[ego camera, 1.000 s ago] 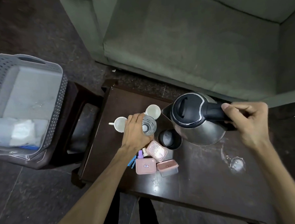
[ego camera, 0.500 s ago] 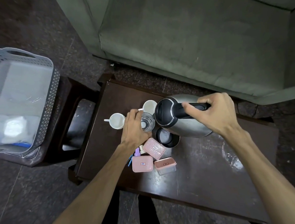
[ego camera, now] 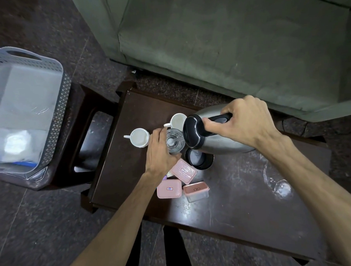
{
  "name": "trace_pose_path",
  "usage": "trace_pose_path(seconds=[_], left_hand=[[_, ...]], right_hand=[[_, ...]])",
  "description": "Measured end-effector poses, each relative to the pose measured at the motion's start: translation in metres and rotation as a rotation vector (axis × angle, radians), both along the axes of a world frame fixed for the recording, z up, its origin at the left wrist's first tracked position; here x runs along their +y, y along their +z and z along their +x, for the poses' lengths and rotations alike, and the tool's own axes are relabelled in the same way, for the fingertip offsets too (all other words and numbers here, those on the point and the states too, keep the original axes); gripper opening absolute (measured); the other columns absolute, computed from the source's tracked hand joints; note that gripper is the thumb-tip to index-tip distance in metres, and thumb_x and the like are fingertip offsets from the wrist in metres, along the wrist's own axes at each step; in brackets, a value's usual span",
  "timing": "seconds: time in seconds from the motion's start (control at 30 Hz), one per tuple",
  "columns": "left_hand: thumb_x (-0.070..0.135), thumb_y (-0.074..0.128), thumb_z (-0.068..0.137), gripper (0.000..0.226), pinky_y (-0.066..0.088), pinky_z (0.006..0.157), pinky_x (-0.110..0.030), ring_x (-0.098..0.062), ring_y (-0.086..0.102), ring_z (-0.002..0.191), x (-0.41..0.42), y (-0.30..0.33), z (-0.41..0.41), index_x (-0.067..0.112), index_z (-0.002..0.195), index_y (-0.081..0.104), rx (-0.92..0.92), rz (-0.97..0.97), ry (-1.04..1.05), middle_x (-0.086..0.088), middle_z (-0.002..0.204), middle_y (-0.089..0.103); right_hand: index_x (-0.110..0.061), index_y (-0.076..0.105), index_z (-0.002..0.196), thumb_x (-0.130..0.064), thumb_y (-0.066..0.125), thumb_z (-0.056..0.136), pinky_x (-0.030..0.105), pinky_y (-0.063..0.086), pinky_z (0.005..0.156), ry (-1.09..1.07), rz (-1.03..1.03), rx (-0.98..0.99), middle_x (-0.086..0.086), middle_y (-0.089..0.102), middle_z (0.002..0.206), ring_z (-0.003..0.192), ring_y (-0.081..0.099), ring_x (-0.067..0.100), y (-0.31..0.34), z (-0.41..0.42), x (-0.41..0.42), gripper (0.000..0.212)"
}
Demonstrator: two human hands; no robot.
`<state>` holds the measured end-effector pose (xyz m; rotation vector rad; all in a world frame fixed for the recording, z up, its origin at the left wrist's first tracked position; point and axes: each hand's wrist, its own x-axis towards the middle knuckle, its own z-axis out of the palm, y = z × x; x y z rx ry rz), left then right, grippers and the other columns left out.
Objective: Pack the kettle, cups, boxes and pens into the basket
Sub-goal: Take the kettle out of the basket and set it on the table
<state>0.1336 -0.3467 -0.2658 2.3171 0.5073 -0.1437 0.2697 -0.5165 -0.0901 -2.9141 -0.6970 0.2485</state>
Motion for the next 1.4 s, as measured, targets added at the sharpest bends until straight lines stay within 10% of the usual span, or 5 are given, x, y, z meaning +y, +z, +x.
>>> trace_pose_path(seconds=[0.5,1.4], left_hand=[[0.036,0.094,0.068,0.105,0.04,0.12,-0.046,-0.027,0.039,0.146,0.007,-0.001,-0.055,0.007,0.154,0.04,0.14,-0.03,0.139,-0.008,0.156,0.041],[0.034,0.087,0.072,0.074,0.048,0.107,-0.038,-0.023,0.058,0.119,0.005,0.01,-0.015,0.015,0.137,0.057,0.026,-0.001,0.084,-0.002,0.125,0.056]], right_hand=[[-0.01,0.029,0.05,-0.075,0.059,0.07,0.029,0.03,0.05,0.029,-0.082,-0.007,0.004,0.025,0.041,0.051,0.028,0.032,0.005,-0.006,0.018,0.074],[-0.01,0.026,0.053,-0.071,0.063,0.07,0.026,0.027,0.046,-0.031,-0.055,0.016,0.004,0.018,0.045,0.053,0.022,0.028,0.01,-0.011,0.011,0.074]])
